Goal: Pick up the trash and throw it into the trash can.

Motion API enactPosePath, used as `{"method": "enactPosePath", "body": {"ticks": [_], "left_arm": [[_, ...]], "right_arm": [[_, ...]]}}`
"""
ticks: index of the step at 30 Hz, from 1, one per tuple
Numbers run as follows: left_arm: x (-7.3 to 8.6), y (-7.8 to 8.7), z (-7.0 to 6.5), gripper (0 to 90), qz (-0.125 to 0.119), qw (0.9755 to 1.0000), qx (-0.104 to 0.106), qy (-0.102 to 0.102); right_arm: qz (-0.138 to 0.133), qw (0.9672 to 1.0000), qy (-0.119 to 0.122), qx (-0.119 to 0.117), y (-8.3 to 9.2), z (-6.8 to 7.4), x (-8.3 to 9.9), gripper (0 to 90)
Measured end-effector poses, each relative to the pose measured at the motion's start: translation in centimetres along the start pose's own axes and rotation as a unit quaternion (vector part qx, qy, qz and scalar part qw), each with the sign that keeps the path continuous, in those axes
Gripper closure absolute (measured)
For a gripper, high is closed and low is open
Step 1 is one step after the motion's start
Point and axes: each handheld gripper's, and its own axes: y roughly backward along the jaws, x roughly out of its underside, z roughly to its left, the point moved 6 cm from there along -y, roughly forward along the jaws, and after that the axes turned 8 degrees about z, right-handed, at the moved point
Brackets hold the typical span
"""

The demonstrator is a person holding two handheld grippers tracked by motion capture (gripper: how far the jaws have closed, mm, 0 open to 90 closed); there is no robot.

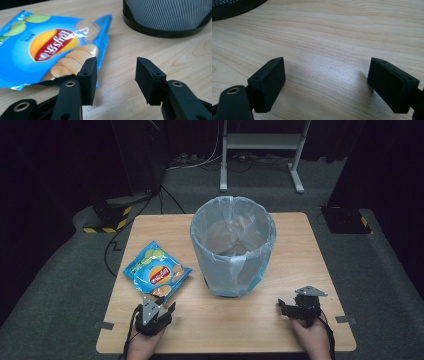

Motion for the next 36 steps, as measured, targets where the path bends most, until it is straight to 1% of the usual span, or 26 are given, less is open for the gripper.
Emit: {"method": "enactPosePath", "body": {"ticks": [1, 2, 3, 4, 5, 6, 7, 9, 11, 12, 13, 14, 15, 17, 20, 21, 22, 25, 26, 28, 29, 30, 31, 32, 33, 36], "left_arm": [[-0.1, -0.1, 0.1, 50.2, -0.002, 1.0000, -0.002, 0.003], [-0.2, -0.3, 0.3, 49.6, 0.002, 1.0000, -0.002, 0.004], [-0.5, -0.5, 0.4, 48.3, 0.007, 0.9999, 0.003, 0.008], [-0.8, -0.7, 0.5, 47.5, 0.011, 0.9999, 0.004, 0.007], [-1.2, -1.0, 0.5, 46.7, 0.015, 0.9999, 0.004, -0.001], [-1.5, -1.3, 0.5, 45.4, 0.017, 0.9999, 0.002, -0.002], [-1.7, -1.6, 0.6, 44.6, 0.023, 0.9997, -0.001, -0.010], [-2.2, -2.2, 0.9, 42.9, 0.031, 0.9992, -0.016, -0.022], [-2.7, -2.8, 1.2, 42.3, 0.036, 0.9989, -0.024, -0.020], [-3.1, -3.0, 1.3, 41.7, 0.035, 0.9986, -0.030, -0.026], [-3.3, -3.1, 1.3, 41.1, 0.037, 0.9982, -0.035, -0.033], [-3.6, -3.4, 1.3, 40.5, 0.043, 0.9971, -0.046, -0.043], [-3.8, -3.7, 1.3, 38.9, 0.047, 0.9965, -0.051, -0.047], [-3.8, -4.4, 1.4, 38.2, 0.056, 0.9957, -0.054, -0.051], [-3.2, -5.7, 1.8, 36.8, 0.088, 0.9927, -0.060, -0.057], [-3.1, -6.0, 1.8, 37.0, 0.094, 0.9918, -0.062, -0.059], [-2.9, -6.2, 1.8, 38.2, 0.100, 0.9911, -0.063, -0.062], [-2.6, -6.7, 1.9, 44.3, 0.109, 0.9901, -0.063, -0.062], [-2.5, -6.9, 2.0, 46.9, 0.116, 0.9896, -0.061, -0.060], [-2.1, -7.2, 2.0, 49.3, 0.123, 0.9897, -0.053, -0.051], [-1.9, -7.3, 2.1, 51.4, 0.113, 0.9921, -0.040, -0.037], [-1.8, -7.3, 2.1, 55.5, 0.108, 0.9933, -0.032, -0.027], [-1.7, -7.2, 2.2, 58.5, 0.105, 0.9940, -0.028, -0.018], [-1.6, -7.2, 2.4, 62.6, 0.104, 0.9941, -0.029, -0.009], [-1.5, -7.1, 2.4, 66.2, 0.103, 0.9942, -0.030, -0.009], [-1.6, -6.9, 2.3, 75.9, 0.096, 0.9945, -0.037, -0.018]], "right_arm": [[0.000, 1.0000, 0.000, 0.000, 0.0, 0.0, 0.0, 14.7], [0.000, 1.0000, 0.000, -0.001, 0.0, 0.0, 0.0, 14.8], [0.000, 1.0000, 0.000, -0.001, 0.0, 0.0, 0.0, 14.8], [0.000, 1.0000, 0.000, -0.001, 0.0, 0.0, 0.0, 14.8], [0.000, 1.0000, 0.000, -0.001, 0.0, 0.0, 0.0, 14.9], [0.000, 1.0000, 0.000, 0.000, 0.0, 0.0, 0.0, 15.0], [0.000, 1.0000, 0.002, 0.000, 0.0, 0.0, 0.0, 15.1], [0.000, 1.0000, 0.002, -0.001, 0.0, 0.0, 0.0, 15.1], [0.000, 1.0000, 0.002, -0.001, 0.0, 0.0, 0.0, 15.2], [0.000, 1.0000, 0.002, -0.001, 0.0, 0.0, 0.0, 15.4], [0.000, 1.0000, 0.002, 0.000, 0.0, 0.0, 0.0, 15.6], [0.000, 1.0000, 0.003, 0.000, 0.0, 0.0, 0.0, 15.7], [0.000, 1.0000, 0.002, -0.001, 0.0, 0.0, 0.0, 15.9], [0.000, 1.0000, 0.002, -0.001, 0.1, 0.1, 0.0, 16.2], [0.000, 1.0000, 0.001, -0.001, 0.1, 0.1, 0.1, 16.6], [-0.002, 1.0000, 0.002, -0.001, 0.1, 0.1, 0.1, 17.1], [-0.003, 1.0000, 0.004, 0.000, 0.1, 0.1, 0.1, 17.5], [-0.003, 1.0000, 0.003, -0.001, 0.1, 0.1, 0.1, 17.9], [-0.004, 1.0000, 0.004, -0.001, 0.1, 0.1, 0.1, 17.8], [-0.003, 1.0000, 0.004, -0.001, 0.1, 0.1, 0.1, 17.9], [-0.003, 1.0000, 0.004, -0.001, 0.1, 0.1, 0.1, 18.0], [-0.003, 1.0000, 0.004, -0.001, 0.1, 0.1, 0.1, 18.2], [-0.003, 1.0000, 0.003, -0.002, 0.1, 0.1, 0.1, 18.2], [-0.005, 1.0000, 0.005, -0.001, 0.1, 0.1, 0.1, 18.3], [-0.005, 1.0000, 0.005, -0.001, 0.1, 0.1, 0.1, 18.4], [-0.005, 1.0000, 0.005, -0.001, 0.1, 0.2, 0.1, 18.5]]}}
